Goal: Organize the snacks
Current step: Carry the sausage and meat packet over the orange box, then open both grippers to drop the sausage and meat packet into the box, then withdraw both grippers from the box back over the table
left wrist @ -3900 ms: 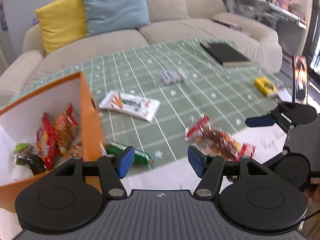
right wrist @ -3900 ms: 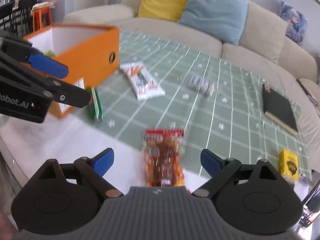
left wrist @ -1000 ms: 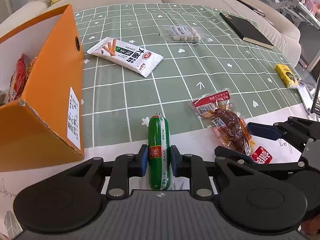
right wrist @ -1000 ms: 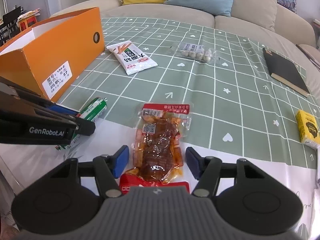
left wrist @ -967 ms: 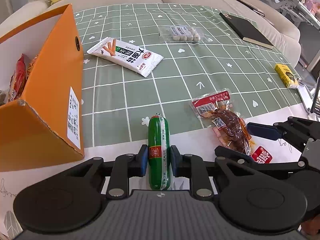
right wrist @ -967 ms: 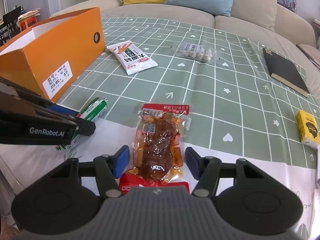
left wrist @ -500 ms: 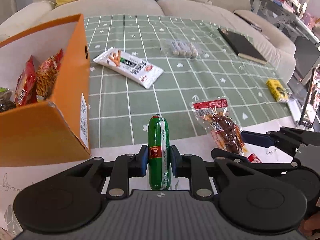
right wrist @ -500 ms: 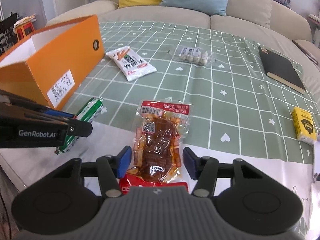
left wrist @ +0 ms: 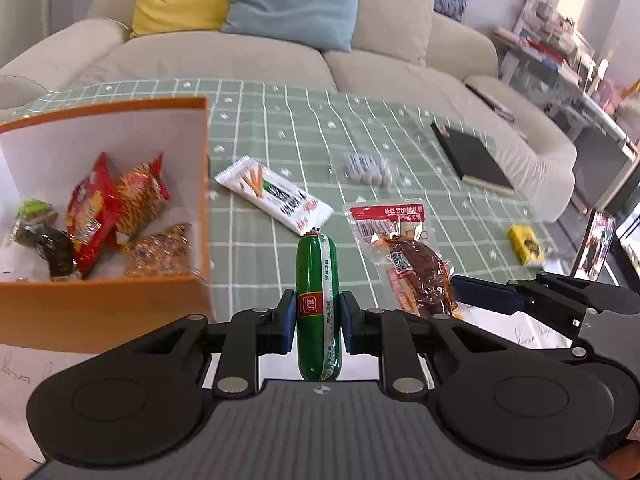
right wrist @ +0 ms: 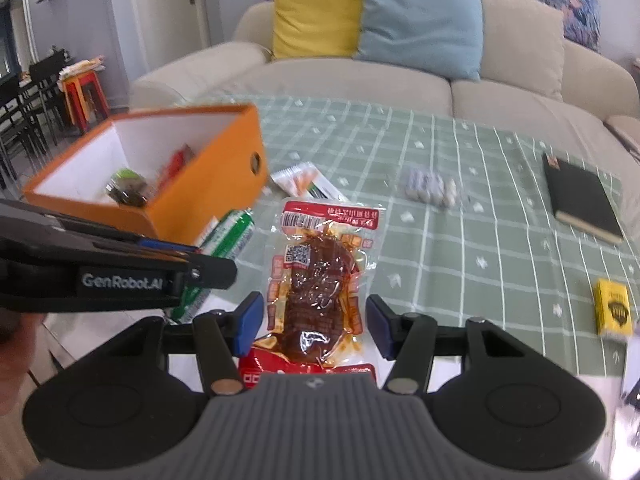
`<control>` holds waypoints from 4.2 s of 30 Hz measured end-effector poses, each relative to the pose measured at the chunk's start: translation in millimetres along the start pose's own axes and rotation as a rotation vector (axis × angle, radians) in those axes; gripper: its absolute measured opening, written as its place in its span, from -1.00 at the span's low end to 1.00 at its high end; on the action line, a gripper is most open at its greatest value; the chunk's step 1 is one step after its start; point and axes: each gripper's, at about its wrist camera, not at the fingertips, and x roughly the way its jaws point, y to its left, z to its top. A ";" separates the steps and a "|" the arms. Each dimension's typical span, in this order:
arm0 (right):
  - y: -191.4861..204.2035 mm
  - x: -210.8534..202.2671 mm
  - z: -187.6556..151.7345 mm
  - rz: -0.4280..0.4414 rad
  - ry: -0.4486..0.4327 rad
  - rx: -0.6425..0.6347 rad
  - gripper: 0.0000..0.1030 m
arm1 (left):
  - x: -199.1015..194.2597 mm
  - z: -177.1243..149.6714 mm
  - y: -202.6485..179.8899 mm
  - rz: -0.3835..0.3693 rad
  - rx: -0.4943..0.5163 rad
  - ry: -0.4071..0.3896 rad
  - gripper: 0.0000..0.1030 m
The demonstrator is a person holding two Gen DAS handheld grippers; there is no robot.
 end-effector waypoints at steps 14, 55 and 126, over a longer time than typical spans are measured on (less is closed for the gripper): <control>53.7 0.9 78.4 0.110 -0.066 -0.054 0.05 | -53.9 41.5 76.9 0.095 -0.093 -0.095 -0.52; 161.7 173.8 121.7 0.249 0.394 0.002 0.18 | 12.5 44.7 227.0 0.389 -0.164 0.262 -0.51; -77.6 56.6 -1.5 -0.254 0.115 0.079 0.50 | 71.8 45.5 -35.4 0.146 -0.096 0.083 0.55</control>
